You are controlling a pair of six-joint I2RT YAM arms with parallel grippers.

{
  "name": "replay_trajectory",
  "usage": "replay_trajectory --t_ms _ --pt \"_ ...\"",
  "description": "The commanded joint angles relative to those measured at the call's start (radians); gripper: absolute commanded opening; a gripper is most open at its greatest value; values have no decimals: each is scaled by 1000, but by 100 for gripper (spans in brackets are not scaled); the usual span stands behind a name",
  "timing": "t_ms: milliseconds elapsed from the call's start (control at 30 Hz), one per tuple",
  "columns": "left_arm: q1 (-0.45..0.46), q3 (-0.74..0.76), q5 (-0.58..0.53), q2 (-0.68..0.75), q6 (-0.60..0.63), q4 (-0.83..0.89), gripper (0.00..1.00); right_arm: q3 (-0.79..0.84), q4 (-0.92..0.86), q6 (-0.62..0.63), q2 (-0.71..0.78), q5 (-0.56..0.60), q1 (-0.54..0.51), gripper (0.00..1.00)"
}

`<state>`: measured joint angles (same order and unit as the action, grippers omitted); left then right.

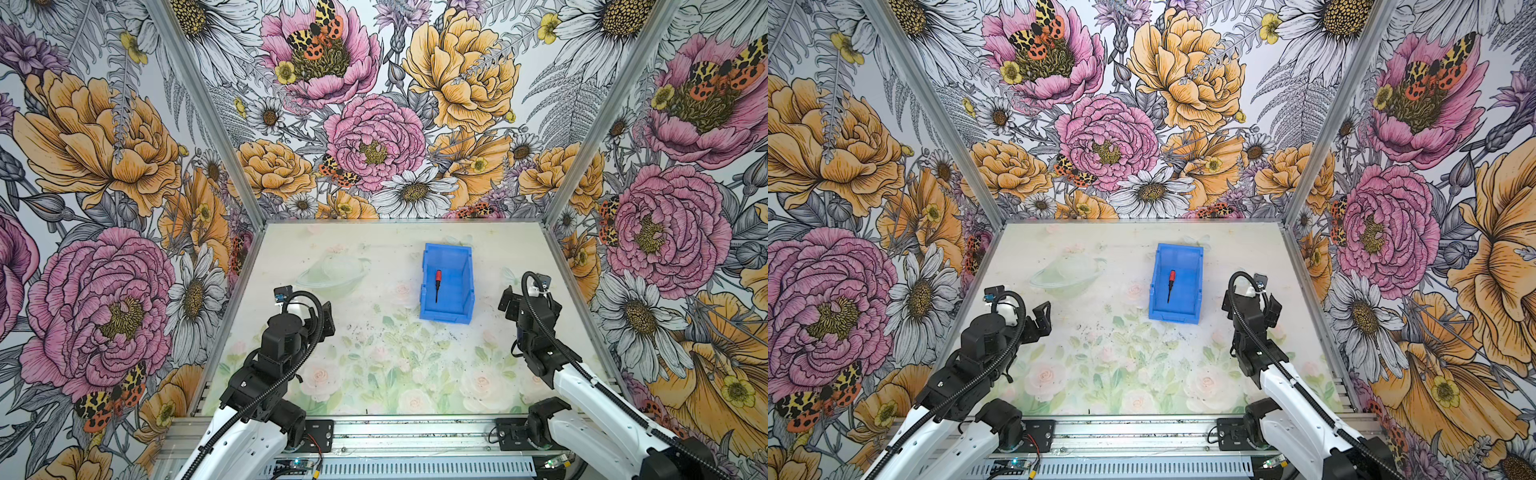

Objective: Put the screwdriver in the bin

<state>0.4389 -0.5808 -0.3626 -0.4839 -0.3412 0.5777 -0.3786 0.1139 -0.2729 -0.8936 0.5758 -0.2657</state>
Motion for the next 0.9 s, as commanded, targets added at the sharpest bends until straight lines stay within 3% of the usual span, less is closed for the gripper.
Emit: replay_trajectory --t_ms 0,267,533,667,867 --pt "-15 22 -22 -5 66 -54 99 -14 136 72 -54 -75 20 99" --pt "-19 92 -131 20 102 -119 98 -13 250 125 -164 -108 57 99" --pt "-37 175 -138 24 285 -307 99 27 319 132 -212 -187 116 100" --pt "-100 228 -72 -8 336 -439 99 40 354 127 -246 -205 134 100" --pt "-237 284 46 -137 316 -628 99 25 402 149 -323 -246 169 99"
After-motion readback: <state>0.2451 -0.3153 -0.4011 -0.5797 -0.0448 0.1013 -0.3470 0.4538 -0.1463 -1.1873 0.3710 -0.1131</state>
